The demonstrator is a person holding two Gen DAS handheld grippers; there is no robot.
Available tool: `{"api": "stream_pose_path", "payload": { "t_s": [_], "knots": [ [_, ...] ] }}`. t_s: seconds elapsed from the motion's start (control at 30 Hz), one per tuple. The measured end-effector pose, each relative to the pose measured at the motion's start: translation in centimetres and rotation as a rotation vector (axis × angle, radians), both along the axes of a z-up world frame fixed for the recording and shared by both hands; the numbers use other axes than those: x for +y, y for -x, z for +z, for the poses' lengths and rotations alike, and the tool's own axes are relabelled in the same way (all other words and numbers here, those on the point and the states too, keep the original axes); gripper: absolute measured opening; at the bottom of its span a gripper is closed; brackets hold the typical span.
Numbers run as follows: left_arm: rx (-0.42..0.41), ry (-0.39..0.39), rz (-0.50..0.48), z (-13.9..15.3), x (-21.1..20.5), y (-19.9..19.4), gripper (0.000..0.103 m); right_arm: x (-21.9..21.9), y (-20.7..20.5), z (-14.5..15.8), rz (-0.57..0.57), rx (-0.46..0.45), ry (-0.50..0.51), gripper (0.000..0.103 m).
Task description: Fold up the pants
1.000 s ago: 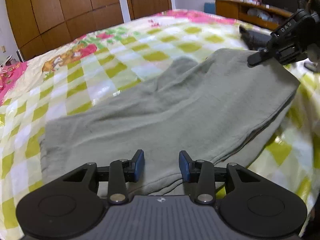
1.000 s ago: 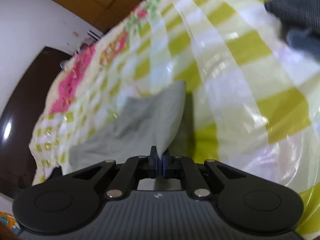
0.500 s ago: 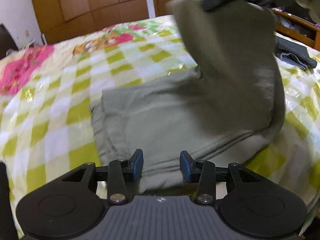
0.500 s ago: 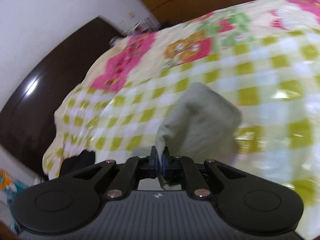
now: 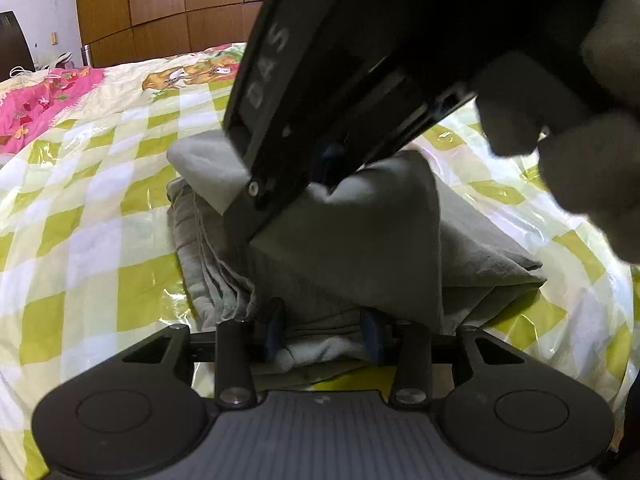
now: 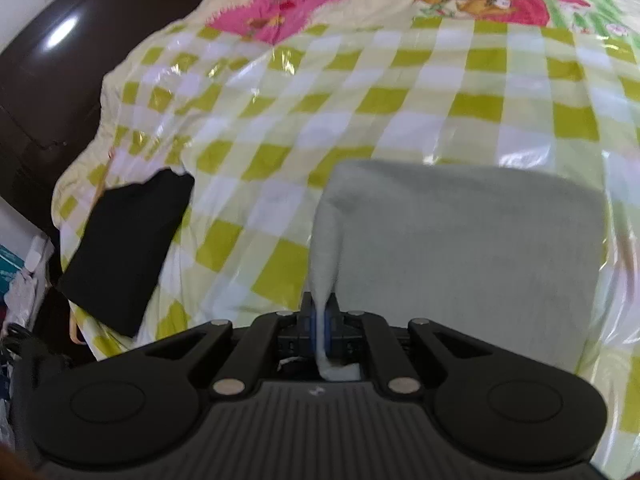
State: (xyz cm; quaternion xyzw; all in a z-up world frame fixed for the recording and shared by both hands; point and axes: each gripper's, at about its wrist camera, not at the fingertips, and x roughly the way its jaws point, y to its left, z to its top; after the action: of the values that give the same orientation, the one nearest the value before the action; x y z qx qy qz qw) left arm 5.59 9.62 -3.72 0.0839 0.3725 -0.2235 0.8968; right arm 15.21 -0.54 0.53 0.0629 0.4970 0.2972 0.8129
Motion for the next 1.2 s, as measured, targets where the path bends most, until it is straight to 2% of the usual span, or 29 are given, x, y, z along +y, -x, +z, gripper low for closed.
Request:
{"api": "stream_pose_path", "payload": {
  "t_s": [0.23,0.3,0.4,0.5,0.6,0.7,0.77,0.83,0.93,1.1,1.17,1.2],
  "knots": [
    [-0.01,0.035,0.009,0.1,0.5,0.3,0.053,-0.2,-0.6,-0.1,-0.107,0.008,-0.036,0.005],
    [-0.018,0.05,0.016,0.3,1.0,0.5,0.053,0.1,-0.6,0.0,-0.119,0.011,-0.045,0.011],
    [-0.018,0.096,0.039,0.9,2.2,1.6,0.054,0.8,-0.9,-0.3,-0.1,0.052,-0.074,0.012],
    [-0.013,0.152,0.064,1.5,3.5,3.5,0.054,1.1,-1.1,-0.4,-0.105,0.051,-0.068,0.012],
    [-0.014,0.165,0.103,1.9,4.8,5.2,0.057,0.8,-1.1,-0.2,-0.095,0.082,-0.119,0.014],
    [0.0,0.17,0.14,2.2,6.0,6.0,0.057,0.6,-0.7,0.7,-0.064,0.068,-0.17,0.021],
    [0.008,0.191,0.159,2.7,6.9,6.3,0.057,0.7,-0.7,1.6,-0.052,0.007,-0.132,0.021],
    [0.005,0.219,0.17,3.2,7.4,6.2,0.058,0.9,-1.0,2.3,-0.056,-0.072,-0.053,0.026],
    [-0.01,0.239,0.165,3.3,7.2,5.5,0.063,1.1,-2.3,2.7,-0.069,-0.104,0.015,0.029],
    [0.024,0.158,0.17,1.7,4.7,3.5,0.062,3.3,-3.7,2.0,-0.052,-0.112,0.109,0.036],
    [0.027,0.136,0.163,1.6,4.0,3.5,0.055,4.5,-3.6,1.6,-0.018,-0.119,0.148,0.035],
    [0.029,0.131,0.164,1.6,3.9,3.6,0.046,4.8,-3.6,1.4,-0.013,-0.13,0.177,0.031]
  ]
}}
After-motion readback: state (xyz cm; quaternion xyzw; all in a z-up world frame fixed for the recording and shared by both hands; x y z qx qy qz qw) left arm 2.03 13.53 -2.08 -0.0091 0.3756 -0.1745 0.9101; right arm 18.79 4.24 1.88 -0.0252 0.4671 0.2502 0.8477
